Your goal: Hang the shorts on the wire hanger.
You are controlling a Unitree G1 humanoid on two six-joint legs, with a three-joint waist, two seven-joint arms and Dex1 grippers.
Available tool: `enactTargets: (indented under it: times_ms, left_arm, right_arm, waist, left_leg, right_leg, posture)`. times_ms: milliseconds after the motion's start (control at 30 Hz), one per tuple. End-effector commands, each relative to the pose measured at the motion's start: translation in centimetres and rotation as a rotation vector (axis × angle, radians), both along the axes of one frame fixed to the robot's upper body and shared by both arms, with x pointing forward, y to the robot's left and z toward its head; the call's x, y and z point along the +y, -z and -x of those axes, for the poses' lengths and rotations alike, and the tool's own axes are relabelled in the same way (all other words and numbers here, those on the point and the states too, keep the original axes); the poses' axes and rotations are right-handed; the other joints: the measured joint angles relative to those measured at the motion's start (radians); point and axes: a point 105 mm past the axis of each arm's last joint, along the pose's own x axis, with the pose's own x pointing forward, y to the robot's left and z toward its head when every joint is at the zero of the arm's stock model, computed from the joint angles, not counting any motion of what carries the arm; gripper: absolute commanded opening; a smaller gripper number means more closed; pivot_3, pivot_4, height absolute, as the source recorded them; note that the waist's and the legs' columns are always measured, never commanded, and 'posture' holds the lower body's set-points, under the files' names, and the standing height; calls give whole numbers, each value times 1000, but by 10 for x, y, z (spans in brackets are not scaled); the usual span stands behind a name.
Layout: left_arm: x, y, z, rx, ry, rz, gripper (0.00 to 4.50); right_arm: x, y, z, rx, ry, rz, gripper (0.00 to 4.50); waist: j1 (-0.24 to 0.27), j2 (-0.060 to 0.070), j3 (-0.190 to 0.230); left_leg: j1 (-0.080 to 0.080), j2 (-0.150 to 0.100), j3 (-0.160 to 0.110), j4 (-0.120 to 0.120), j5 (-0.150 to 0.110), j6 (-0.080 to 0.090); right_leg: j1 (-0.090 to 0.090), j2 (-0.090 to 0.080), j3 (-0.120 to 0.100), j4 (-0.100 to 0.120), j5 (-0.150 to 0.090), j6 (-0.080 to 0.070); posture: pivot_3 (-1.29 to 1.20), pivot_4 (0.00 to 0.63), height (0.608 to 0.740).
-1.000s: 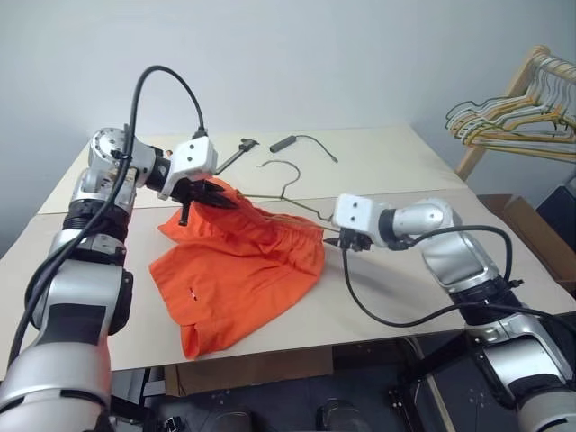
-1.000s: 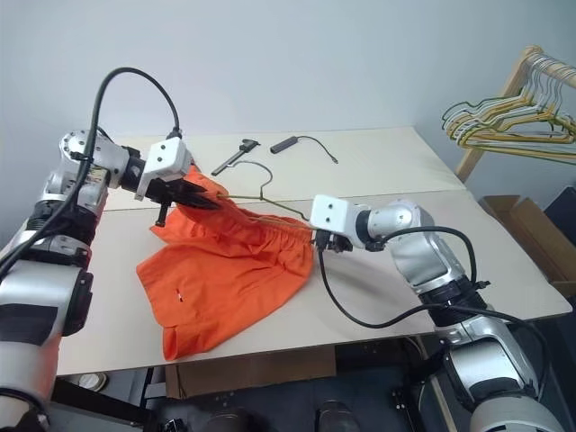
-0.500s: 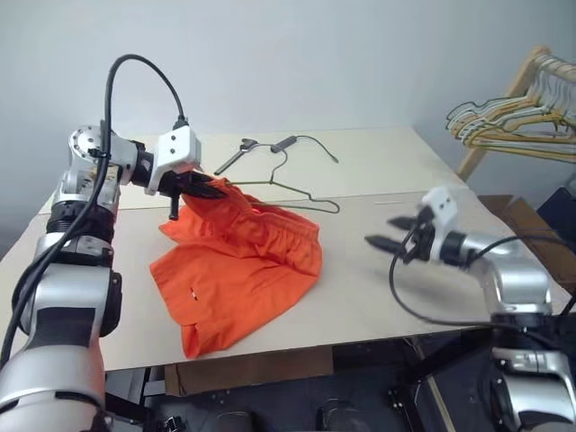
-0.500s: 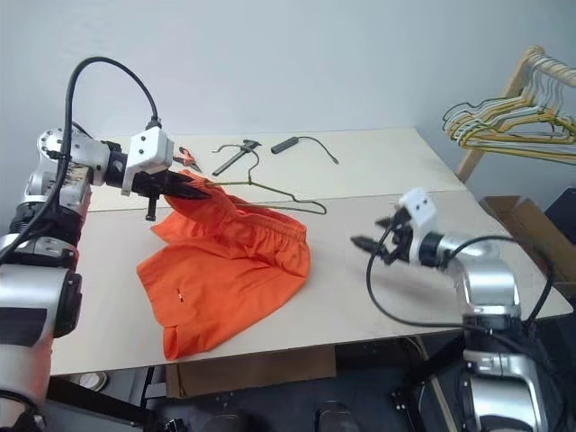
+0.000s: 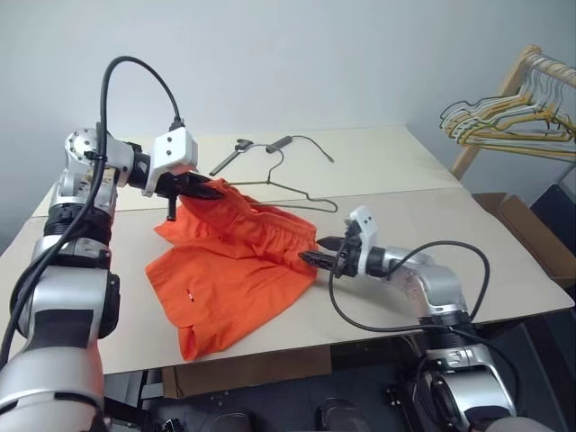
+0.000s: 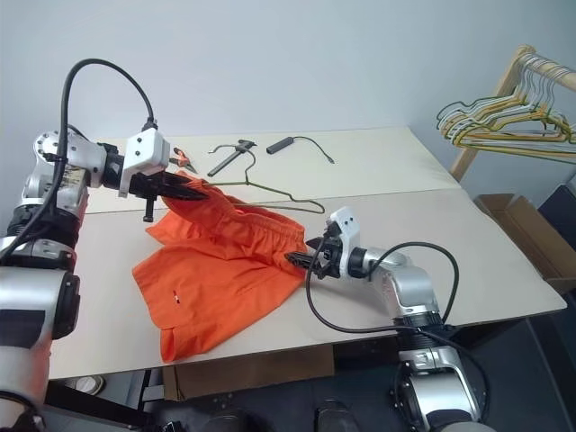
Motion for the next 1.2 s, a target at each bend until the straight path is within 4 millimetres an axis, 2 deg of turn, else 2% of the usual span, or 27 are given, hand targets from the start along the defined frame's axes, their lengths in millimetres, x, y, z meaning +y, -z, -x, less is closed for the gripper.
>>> enactTargets:
  times_ms: [33,333,500,633,867,1033,1200]
  left_arm:
    - [-1,-19,1,-68,10,31,0]
    - [1,-18,6,-58,35,40,0]
    - [6,-22,14,-43,72,25,0]
    - [11,-29,20,-44,73,24,0]
    - [16,-25,27,-26,83,-10,0]
    - [23,-19,26,-10,57,-46,0]
    - [25,-17,19,-27,9,-62,0]
  right_arm:
    - [4,-14,-7,-45,2,-31,3233]
    - [-1,-12,-19,-37,91,-29,21]
    - [-15,-12,-23,-39,125,-23,21]
    - [-35,-13,-25,-54,143,12,21]
    - [-59,-19,-27,-96,144,66,21]
    - [-73,-20,-27,-128,140,123,21]
    - [-78,-24,-23,-174,115,167,21]
  waist:
    - [0,0,0]
    - [-5,0,0]
    - [-6,0,0]
    - [-4,0,0]
    - [-2,0,0]
    - [-3,0,0]
    - [-3,0,0]
  left_leg:
    - [0,0,0,0,0,0]
    - [0,0,0,0,0,0]
    - [0,0,0,0,0,0]
    - [-1,0,-3,0,0,0]
    - [1,0,-3,0,0,0]
    - [0,0,-3,0,0,0]
    - [1,0,-1,0,0,0]
  right_leg:
    - [0,0,0,0,0,0]
    - [0,0,0,0,0,0]
    - [0,0,0,1,0,0]
    - [-1,0,0,1,0,0]
    - [0,0,1,0,0,0]
    - [0,0,1,0,0,0]
    - [0,0,1,-1,0,0]
  posture:
    - [28,0,740]
    - [30,0,740]
    - [30,0,740]
    - [32,0,740]
    - [34,0,740]
    - [36,0,740]
    - [36,0,740]
